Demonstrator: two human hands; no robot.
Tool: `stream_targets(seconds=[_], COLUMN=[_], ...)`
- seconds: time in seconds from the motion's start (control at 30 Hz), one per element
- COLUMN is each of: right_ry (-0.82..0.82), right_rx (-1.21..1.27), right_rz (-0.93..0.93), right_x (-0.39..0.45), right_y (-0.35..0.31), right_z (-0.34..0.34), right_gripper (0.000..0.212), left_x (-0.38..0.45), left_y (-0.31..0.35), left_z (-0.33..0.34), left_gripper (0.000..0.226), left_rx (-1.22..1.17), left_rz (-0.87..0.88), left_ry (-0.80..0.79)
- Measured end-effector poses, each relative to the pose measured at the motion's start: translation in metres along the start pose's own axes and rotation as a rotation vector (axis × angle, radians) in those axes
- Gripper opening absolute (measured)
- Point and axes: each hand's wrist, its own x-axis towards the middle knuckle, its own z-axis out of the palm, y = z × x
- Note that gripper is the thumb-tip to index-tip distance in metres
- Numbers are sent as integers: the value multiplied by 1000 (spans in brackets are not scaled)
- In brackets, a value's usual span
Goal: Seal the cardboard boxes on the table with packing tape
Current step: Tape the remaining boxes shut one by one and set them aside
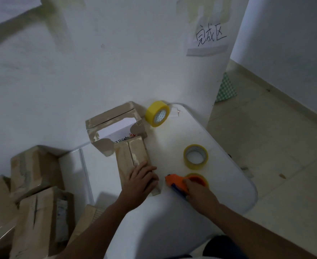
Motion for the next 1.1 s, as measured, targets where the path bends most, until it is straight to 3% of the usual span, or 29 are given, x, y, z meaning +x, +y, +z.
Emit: stream_targets(seconds=[0.07,0.13,0.23,0.33,0.6,0.77,1.1], right_ry=[188,211,-56,-147,232,434,391], right_rx=[-37,225,1035,1356,1193,1040,1225], right_rz=[-83,-62,159,262,165,105,151], right_x=[2,1,-1,-2,0,-3,8], right_y=[-4,-23,-63,-81,-85,-89,-86], right_z=[3,-1,-8,-4,10,16,22], right_gripper=[36,29,26,28,16,16,19], left_x=[-1,0,1,0,-3,-24,-26], left_y=[0,2,4,3,-6,-11,-11], left_z=[-1,-1,-3,-3,-16,-10,0], left_gripper=[22,20,20,33,61,63,67], left_rx=[-12,-2,3,5,-190,-4,247], left_rz=[1,10,-16,-27,-121,-97,-18], left_ry=[-4,5,1,-44,-70,-93,-12])
